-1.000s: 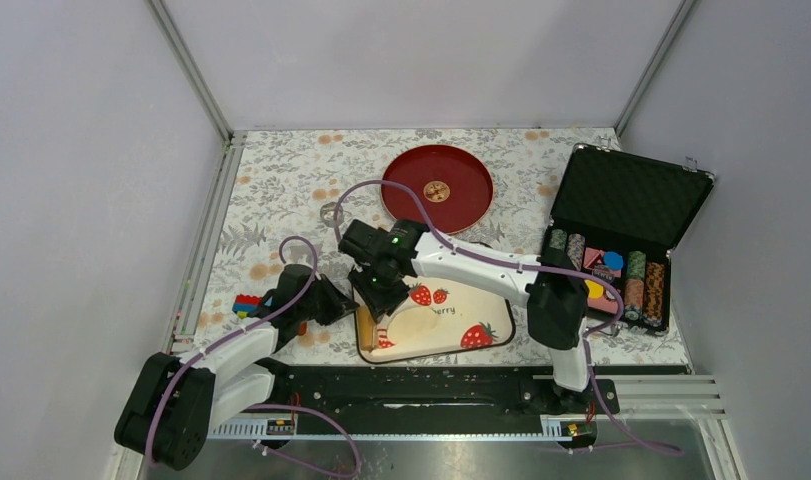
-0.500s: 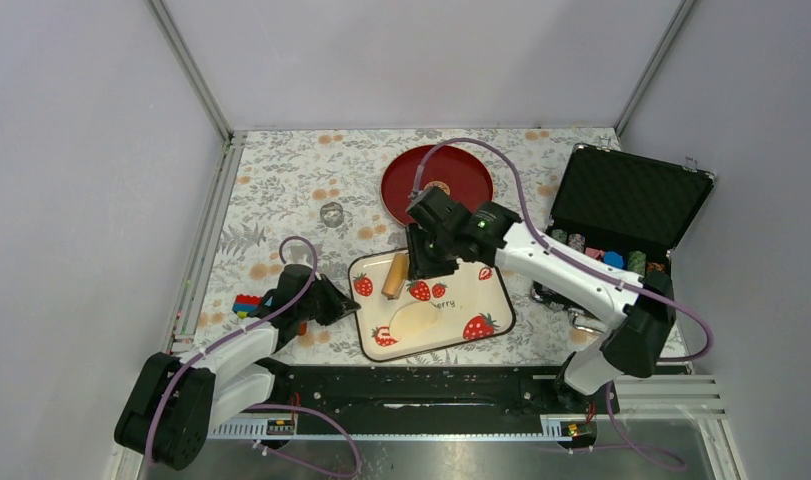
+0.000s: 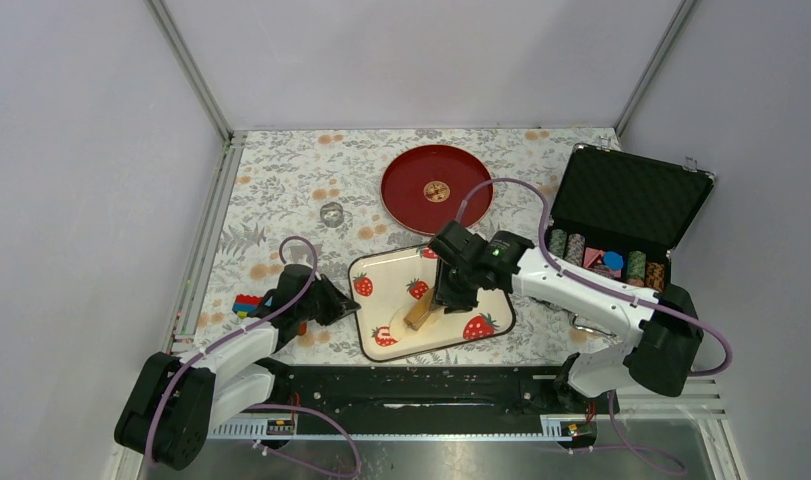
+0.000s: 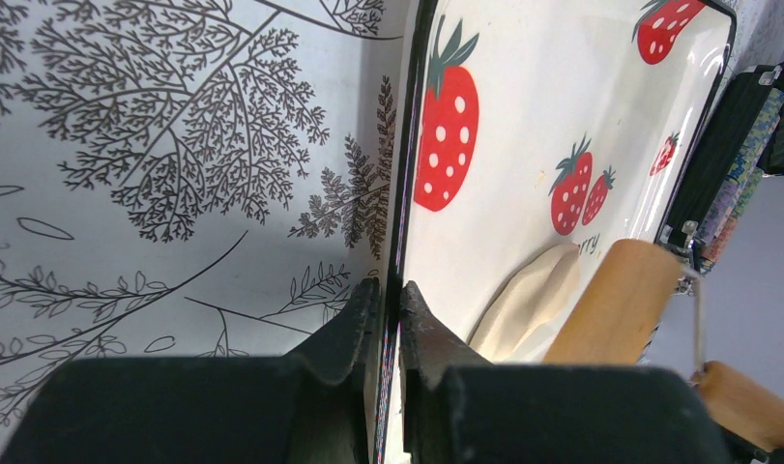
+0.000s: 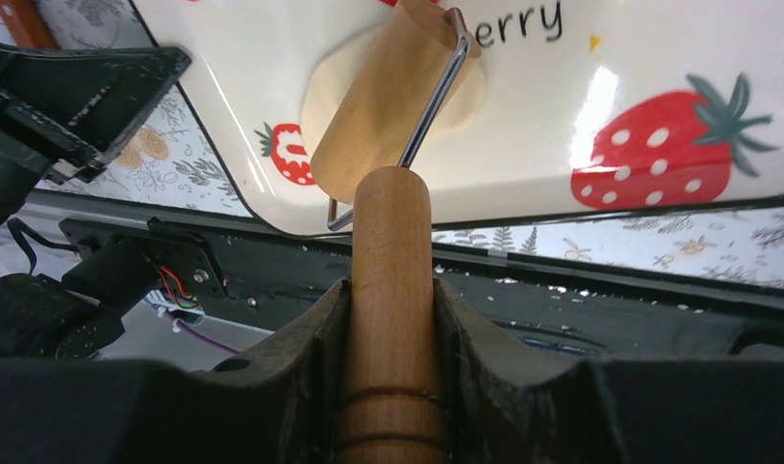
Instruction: Roll out the dumpling wrappers from the dough
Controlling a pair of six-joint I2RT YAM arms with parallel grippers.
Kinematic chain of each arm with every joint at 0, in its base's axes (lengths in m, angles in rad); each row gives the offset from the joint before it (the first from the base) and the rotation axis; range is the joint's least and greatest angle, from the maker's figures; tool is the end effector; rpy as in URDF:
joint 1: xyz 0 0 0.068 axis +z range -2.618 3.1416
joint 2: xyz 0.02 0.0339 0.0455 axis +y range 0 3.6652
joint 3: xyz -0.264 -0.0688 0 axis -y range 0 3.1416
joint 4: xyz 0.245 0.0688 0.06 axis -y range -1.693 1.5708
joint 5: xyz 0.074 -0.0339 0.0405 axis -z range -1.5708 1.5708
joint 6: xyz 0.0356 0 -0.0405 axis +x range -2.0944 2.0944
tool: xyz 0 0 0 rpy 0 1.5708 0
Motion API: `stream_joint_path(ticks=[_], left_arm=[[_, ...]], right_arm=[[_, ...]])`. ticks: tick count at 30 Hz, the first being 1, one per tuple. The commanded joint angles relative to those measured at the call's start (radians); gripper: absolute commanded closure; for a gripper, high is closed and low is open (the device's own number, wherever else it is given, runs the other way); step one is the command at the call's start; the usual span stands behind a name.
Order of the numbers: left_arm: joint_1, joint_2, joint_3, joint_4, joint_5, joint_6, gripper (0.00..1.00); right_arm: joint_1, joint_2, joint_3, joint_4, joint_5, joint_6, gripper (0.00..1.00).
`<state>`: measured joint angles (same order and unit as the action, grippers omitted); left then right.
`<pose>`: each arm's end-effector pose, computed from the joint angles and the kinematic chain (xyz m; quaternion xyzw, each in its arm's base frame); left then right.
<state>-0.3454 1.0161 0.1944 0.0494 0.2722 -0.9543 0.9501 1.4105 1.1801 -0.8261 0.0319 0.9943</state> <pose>0.1561 -0.0663 0.1238 -0.2233 0.8867 -0.3326 0.2310 0.1661 0.2304 0.2812 0.0254 0.9667 0.2014 0.1560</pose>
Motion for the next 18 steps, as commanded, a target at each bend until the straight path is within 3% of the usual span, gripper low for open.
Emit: stream_joint_path(ticks=[1, 12, 18], left_arm=[[0.005, 0.002, 0.025, 0.029, -0.034, -0.016, 1.00], [0.005, 0.001, 0.024, 0.032, -0.033, -0.017, 1.00], [0.005, 0.001, 0.023, 0.035, -0.034, -0.017, 1.00]], right_arm=[[0.004, -0.031, -0.037, 0.092, -0.067, 0.140, 1.00], [0.015, 0.024, -0.026, 0.097, -0.070, 0.128, 1.00], [0.068, 0.074, -0.033, 0.067, 0.009, 0.113, 1.00]])
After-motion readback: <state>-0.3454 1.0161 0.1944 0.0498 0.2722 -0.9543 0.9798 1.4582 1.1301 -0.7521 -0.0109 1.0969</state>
